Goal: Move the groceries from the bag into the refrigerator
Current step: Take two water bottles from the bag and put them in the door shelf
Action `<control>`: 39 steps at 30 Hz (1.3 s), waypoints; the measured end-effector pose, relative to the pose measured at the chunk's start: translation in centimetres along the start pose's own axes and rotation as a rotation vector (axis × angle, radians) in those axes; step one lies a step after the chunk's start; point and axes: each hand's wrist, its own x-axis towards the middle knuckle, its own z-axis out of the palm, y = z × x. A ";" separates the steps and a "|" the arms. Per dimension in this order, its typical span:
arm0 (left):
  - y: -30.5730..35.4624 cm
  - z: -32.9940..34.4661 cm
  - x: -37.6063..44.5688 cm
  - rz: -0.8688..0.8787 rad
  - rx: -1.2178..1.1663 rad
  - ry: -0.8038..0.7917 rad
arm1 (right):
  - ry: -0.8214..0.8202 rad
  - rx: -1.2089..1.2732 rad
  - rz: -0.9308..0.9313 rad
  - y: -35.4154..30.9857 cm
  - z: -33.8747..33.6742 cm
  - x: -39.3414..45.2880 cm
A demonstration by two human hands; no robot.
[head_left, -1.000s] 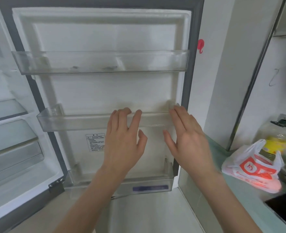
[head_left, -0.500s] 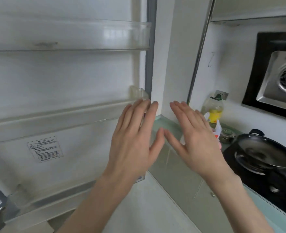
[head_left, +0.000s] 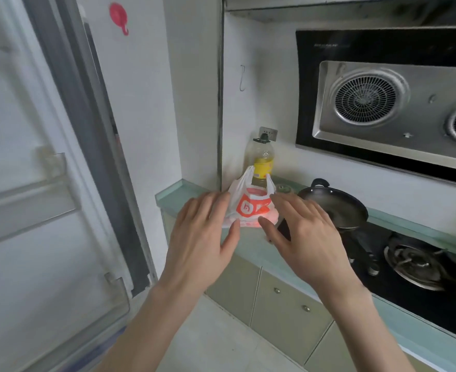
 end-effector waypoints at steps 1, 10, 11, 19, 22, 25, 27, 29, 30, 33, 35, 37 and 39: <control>0.0 1.1 0.6 0.007 0.011 -0.016 | -0.010 -0.005 0.010 1.0 0.5 0.4; -0.2 10.0 6.9 -0.024 0.070 -0.153 | -0.022 0.038 0.050 8.3 6.6 5.1; -0.3 10.8 7.5 -0.039 0.071 -0.157 | -0.026 0.044 0.049 9.0 7.2 5.6; -0.4 17.1 10.8 -0.079 0.031 -0.148 | -0.086 0.076 0.093 13.9 11.3 8.6; -1.0 19.7 12.5 -0.077 0.000 -0.155 | -0.093 0.096 0.108 15.1 13.1 10.3; -2.0 22.9 14.0 -0.084 -0.021 -0.183 | -0.080 0.110 0.129 15.9 15.3 11.9; -2.8 25.2 14.9 -0.090 -0.034 -0.209 | -0.085 0.121 0.142 16.6 16.9 12.9; -3.8 27.3 15.6 -0.099 -0.060 -0.219 | -0.112 0.139 0.163 17.2 18.7 14.0; -4.4 28.3 15.9 -0.106 -0.078 -0.224 | -0.125 0.153 0.181 17.3 19.5 14.6; -6.4 30.6 16.8 -0.144 -0.110 -0.254 | -0.142 0.184 0.240 17.6 22.2 16.2; -7.7 32.3 17.5 -0.162 -0.121 -0.291 | -0.153 0.192 0.259 17.7 24.2 17.4; -8.7 34.1 18.2 -0.165 -0.133 -0.316 | -0.155 0.200 0.261 17.7 26.0 18.7; -9.3 35.7 19.0 -0.163 -0.156 -0.323 | -0.152 0.216 0.257 17.9 27.6 19.9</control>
